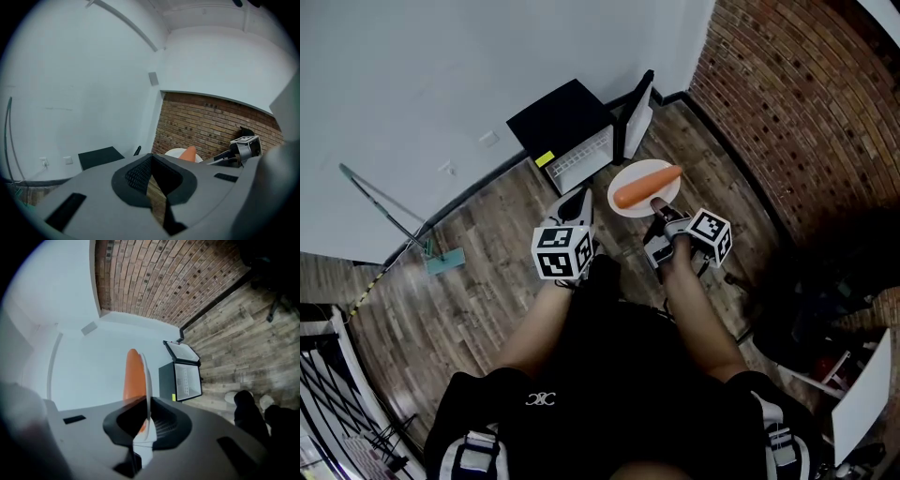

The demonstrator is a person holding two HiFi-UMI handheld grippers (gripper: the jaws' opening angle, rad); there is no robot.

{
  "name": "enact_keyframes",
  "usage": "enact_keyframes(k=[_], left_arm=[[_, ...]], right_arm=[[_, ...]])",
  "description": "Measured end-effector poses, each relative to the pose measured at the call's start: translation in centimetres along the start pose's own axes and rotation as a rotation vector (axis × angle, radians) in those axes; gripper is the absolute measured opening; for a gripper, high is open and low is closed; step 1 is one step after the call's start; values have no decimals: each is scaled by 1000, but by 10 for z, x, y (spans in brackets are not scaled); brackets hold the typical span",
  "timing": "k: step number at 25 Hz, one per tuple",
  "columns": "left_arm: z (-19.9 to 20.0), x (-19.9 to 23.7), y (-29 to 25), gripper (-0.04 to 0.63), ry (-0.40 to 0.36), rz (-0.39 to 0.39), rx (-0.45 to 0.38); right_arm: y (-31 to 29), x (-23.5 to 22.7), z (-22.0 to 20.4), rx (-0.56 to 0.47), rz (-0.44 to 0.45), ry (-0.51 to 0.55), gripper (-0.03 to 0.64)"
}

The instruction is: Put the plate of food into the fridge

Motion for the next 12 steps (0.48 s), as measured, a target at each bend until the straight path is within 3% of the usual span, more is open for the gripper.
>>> enact_keyframes(k=[12], left_arm=[[51, 49, -129, -2, 44, -30, -12]], right_arm=[[-102, 47, 73, 5, -40, 25, 31]])
Point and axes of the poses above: the fingertips, and each gripper's own axes: y backward along the fingers, x to its left, z out of its top, the point moved 4 cm from there along y, backward along the fingers, and after that the axes turned 8 degrees about -y, right-handed, at the moved point
